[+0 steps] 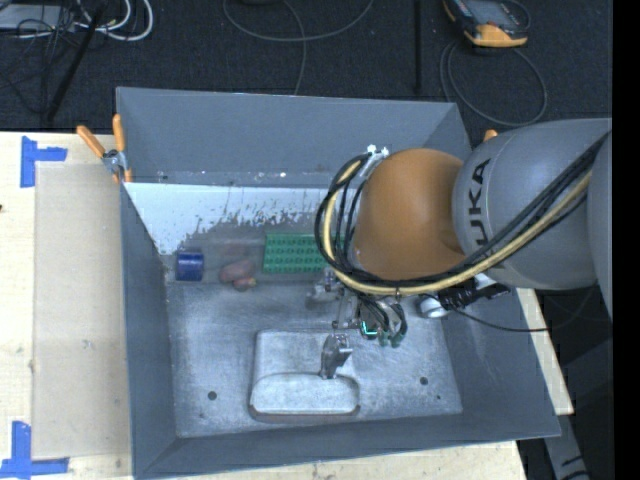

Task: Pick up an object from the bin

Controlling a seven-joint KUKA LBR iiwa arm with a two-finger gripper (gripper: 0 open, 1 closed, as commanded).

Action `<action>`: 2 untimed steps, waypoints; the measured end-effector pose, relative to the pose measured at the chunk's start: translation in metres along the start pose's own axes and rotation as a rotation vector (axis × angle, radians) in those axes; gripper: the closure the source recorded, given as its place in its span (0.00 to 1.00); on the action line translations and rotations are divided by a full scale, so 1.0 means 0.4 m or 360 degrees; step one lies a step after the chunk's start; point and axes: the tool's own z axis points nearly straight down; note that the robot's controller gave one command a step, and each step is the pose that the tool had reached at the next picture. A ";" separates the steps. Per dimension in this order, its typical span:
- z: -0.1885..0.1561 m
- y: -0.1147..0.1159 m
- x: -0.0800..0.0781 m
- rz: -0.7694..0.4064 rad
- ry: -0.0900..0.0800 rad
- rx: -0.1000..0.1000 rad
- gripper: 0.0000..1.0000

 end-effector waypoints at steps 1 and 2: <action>0.141 0.000 -0.146 -0.0096 0.0011 -0.0007 0.00; -0.033 -0.033 -0.028 -0.0192 -0.0019 0.0001 0.00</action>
Offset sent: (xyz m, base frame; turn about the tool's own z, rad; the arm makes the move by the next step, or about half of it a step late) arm 0.0714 -0.0040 -0.0840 -0.0641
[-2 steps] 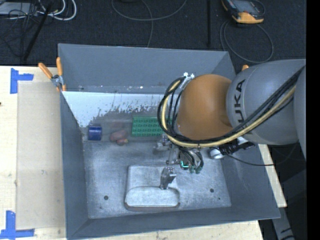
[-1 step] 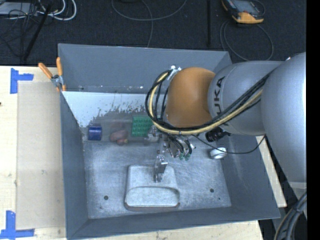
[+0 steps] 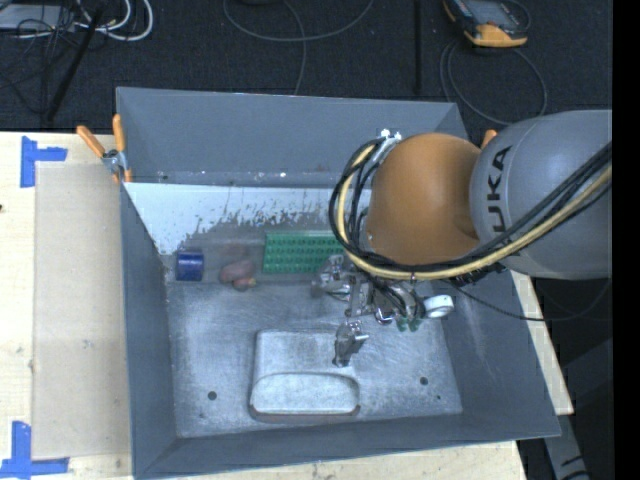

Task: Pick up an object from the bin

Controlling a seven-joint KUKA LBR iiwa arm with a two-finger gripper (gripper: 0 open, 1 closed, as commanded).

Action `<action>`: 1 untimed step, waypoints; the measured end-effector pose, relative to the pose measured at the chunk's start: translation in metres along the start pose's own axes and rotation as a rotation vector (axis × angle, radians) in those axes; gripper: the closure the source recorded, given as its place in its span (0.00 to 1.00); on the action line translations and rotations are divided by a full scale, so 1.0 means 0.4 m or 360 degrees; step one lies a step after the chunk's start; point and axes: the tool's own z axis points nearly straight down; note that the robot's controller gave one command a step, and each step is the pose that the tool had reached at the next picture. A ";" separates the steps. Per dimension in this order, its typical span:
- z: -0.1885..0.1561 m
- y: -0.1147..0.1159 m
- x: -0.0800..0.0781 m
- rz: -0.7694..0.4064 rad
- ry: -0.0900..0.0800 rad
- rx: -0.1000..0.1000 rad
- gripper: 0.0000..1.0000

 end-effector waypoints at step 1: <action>0.114 -0.087 -0.102 0.0002 0.0002 0.0001 0.00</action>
Offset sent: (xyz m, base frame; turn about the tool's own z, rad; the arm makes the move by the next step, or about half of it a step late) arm 0.0434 -0.0282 -0.0430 -0.0022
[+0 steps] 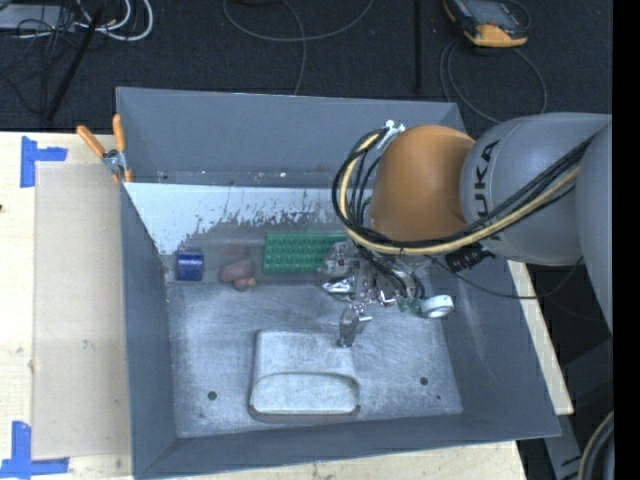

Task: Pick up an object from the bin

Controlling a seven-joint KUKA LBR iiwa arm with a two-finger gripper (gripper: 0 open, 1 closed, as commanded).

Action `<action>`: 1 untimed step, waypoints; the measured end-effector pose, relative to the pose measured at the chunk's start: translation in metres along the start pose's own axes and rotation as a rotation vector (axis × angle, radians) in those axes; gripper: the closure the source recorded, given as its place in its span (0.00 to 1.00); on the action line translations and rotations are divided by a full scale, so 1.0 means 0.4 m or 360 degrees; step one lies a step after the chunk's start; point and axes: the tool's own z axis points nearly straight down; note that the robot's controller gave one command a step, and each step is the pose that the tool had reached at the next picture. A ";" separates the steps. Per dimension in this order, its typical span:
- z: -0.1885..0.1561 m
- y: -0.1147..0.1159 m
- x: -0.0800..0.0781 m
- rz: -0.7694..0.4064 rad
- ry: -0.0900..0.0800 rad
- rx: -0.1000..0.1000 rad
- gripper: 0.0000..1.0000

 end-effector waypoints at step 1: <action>0.119 -0.056 -0.052 -0.0310 -0.0007 -0.0002 0.00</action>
Offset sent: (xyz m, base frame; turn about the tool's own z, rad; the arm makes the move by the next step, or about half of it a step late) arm 0.0214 -0.0199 -0.0494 -0.1971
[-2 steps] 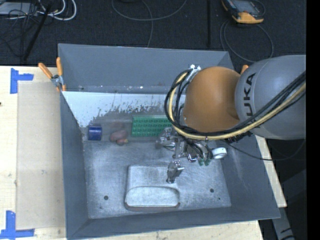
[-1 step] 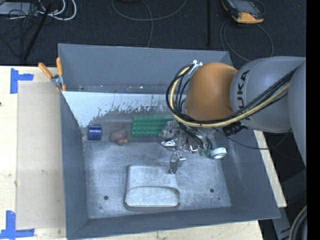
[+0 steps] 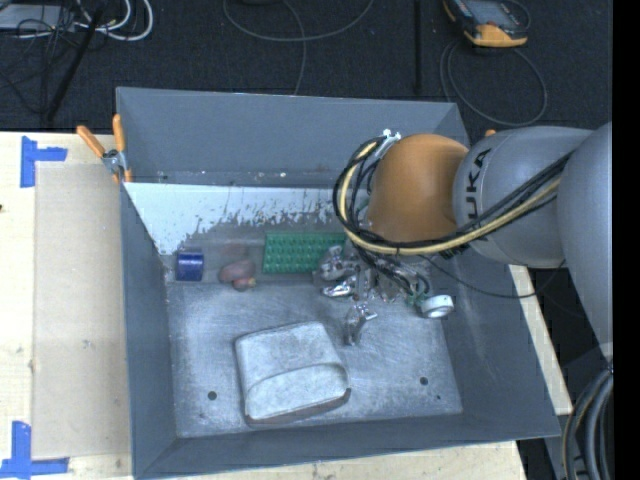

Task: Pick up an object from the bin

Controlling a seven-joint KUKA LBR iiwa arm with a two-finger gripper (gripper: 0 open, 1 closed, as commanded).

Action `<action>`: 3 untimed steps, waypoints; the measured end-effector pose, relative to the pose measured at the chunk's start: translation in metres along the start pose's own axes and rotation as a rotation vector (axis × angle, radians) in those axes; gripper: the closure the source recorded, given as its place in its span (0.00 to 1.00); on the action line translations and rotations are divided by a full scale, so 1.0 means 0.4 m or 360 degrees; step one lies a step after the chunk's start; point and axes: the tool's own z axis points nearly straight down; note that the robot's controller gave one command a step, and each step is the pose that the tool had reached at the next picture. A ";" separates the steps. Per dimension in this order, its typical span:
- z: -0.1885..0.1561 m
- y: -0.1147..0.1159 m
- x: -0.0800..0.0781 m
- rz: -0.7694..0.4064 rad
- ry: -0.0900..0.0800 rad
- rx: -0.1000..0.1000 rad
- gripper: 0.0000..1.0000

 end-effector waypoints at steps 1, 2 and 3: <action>-0.025 0.082 0.069 -0.0065 0.0013 -0.0005 0.00; -0.191 0.203 0.089 -0.0162 0.0000 -0.0003 0.00; -0.254 0.175 -0.042 0.0019 -0.0003 -0.0001 0.00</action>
Offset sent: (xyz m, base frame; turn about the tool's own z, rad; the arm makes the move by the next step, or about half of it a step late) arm -0.0350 0.0209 0.0098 -0.0386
